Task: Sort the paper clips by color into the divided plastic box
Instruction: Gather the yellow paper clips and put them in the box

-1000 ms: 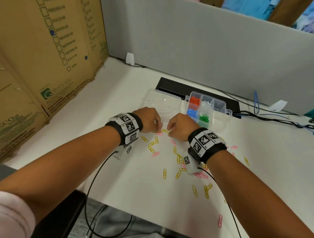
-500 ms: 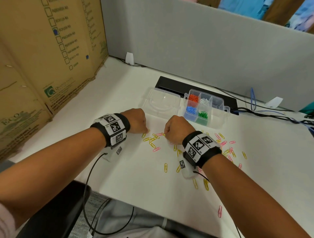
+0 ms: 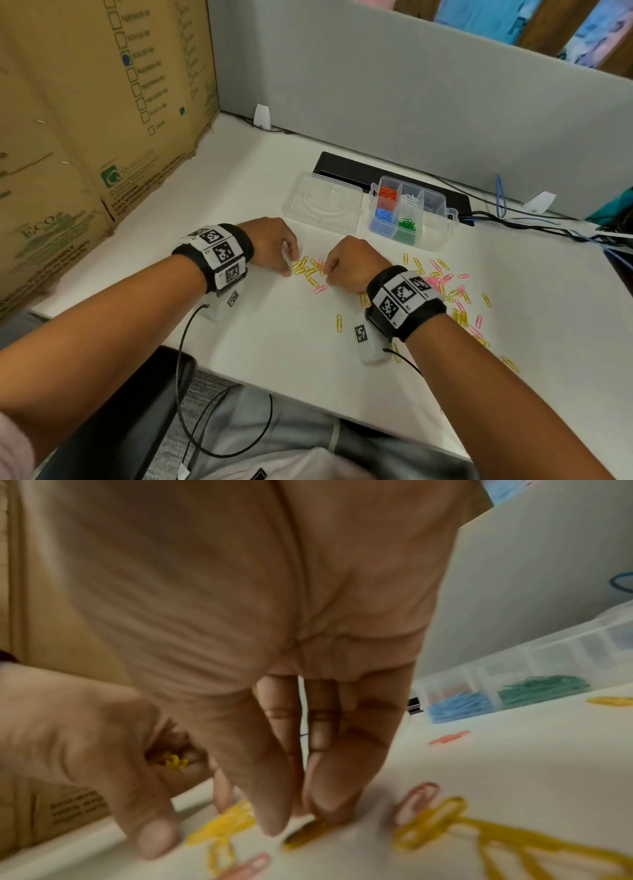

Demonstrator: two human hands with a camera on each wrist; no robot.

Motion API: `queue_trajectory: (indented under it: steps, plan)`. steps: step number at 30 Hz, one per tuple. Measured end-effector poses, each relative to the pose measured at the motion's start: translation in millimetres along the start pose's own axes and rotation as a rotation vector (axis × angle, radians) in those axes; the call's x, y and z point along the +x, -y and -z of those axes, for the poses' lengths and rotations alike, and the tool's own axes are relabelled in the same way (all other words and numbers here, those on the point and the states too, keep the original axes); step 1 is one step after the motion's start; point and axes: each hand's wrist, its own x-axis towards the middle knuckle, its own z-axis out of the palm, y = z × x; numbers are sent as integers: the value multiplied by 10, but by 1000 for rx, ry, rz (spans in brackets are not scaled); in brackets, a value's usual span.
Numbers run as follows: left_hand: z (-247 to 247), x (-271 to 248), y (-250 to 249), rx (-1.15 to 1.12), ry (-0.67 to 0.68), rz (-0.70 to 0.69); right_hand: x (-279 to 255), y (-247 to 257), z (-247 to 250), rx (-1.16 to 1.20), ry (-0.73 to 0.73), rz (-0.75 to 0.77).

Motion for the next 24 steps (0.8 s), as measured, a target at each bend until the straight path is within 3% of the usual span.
queue_trajectory:
  steps: [7,13,19,24]
  plan:
    - [-97,48,-105,-35,-21,-32,-1,103,-36,1,-53,-86]
    - [-24,69,-52,-122,-110,-74,27,116,7,119,-116,-13]
    - [-75,112,-116,-74,-35,-87,190,47,112,40,0,24]
    - [-86,119,-120,-90,-32,-93,277,-30,221,-38,-25,-1]
